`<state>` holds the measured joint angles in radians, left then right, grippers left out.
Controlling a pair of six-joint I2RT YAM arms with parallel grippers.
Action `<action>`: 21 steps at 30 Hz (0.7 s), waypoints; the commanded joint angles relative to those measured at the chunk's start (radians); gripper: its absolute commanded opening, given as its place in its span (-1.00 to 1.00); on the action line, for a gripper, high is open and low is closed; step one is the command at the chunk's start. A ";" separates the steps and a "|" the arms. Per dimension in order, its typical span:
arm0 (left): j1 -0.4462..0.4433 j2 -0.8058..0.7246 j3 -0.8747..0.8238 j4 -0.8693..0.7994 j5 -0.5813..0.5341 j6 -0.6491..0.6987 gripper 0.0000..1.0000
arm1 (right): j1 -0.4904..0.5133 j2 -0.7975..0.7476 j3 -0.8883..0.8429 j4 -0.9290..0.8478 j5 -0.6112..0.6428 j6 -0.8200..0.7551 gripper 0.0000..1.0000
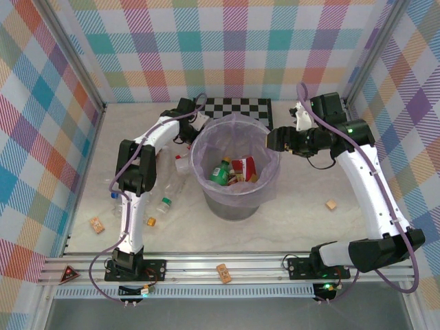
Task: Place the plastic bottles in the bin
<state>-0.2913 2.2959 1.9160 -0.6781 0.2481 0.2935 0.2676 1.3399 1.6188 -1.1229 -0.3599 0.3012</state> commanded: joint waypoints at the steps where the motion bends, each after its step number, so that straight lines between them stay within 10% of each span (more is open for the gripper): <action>1: 0.007 -0.028 0.025 0.005 -0.006 0.008 0.17 | -0.007 -0.018 0.001 0.002 -0.016 -0.011 0.51; 21: 0.074 -0.411 -0.103 0.081 -0.426 -0.175 -0.12 | -0.010 -0.051 0.108 0.029 -0.152 0.035 0.49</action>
<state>-0.2447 1.9179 1.8439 -0.5835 -0.0311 0.1963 0.2665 1.2949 1.6993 -1.1149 -0.4583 0.3183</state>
